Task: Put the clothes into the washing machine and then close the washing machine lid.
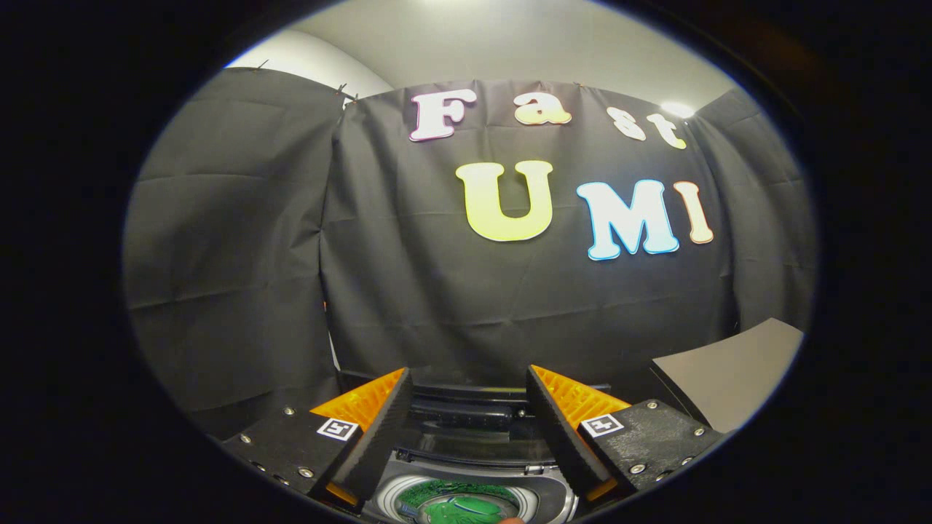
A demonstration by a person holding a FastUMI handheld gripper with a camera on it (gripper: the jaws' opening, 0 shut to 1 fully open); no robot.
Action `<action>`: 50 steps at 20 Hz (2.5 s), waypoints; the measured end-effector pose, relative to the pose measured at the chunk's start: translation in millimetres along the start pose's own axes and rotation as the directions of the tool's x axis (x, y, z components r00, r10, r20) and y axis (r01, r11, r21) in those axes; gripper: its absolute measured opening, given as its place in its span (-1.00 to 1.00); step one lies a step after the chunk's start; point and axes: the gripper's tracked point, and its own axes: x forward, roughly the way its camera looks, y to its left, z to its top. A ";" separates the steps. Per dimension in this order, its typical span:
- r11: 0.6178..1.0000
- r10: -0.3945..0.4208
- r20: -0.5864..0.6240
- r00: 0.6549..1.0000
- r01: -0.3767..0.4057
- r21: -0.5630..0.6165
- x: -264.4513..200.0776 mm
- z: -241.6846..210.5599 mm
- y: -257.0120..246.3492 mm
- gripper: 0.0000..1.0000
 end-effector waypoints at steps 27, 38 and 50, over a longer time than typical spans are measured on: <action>0.988 -0.149 -0.308 0.940 0.153 -0.010 135.1 -78.7 -8.1 0.93; 0.992 -0.127 -0.225 0.966 0.126 -0.018 83.4 -79.1 4.5 0.92; 0.993 -0.118 -0.218 0.969 0.116 -0.022 33.9 -99.1 17.0 0.92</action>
